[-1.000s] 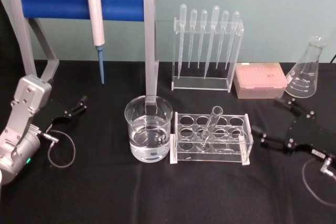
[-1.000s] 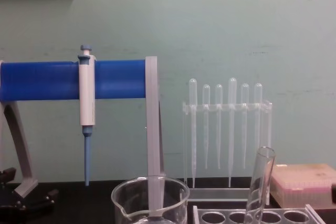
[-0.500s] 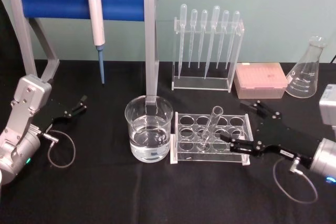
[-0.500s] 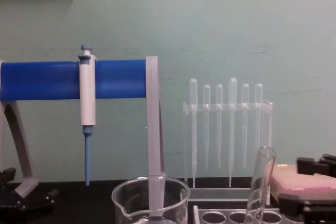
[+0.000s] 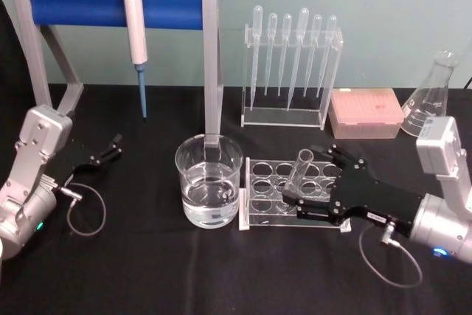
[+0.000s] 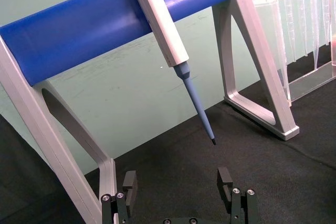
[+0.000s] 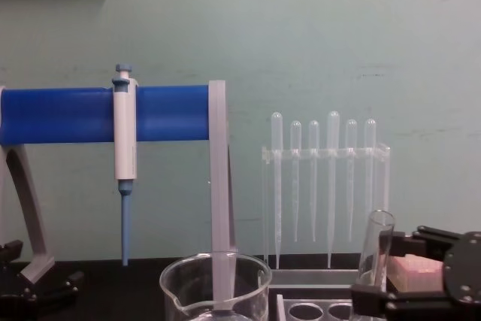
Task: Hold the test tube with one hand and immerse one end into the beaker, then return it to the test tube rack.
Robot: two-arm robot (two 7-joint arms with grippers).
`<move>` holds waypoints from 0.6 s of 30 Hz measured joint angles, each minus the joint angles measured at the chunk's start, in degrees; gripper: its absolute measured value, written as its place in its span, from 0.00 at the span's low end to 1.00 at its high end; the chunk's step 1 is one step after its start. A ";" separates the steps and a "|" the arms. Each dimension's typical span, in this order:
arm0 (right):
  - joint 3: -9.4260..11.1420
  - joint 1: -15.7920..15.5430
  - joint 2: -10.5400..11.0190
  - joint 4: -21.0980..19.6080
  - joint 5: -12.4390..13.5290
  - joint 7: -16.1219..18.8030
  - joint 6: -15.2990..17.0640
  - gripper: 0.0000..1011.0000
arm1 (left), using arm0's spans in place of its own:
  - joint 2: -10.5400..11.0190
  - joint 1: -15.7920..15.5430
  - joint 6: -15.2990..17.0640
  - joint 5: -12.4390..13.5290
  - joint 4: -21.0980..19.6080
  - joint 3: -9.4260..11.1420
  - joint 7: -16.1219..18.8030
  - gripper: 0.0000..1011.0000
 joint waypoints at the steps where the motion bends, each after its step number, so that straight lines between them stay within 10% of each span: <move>1: -0.14 0.30 -0.43 0.07 0.20 0.04 0.67 0.99 | 0.00 0.00 0.00 0.00 0.00 0.00 0.00 0.99; 18: -0.95 2.08 -2.26 1.26 1.67 -0.10 3.68 0.99 | 0.00 0.00 0.00 0.00 0.00 0.00 0.00 0.99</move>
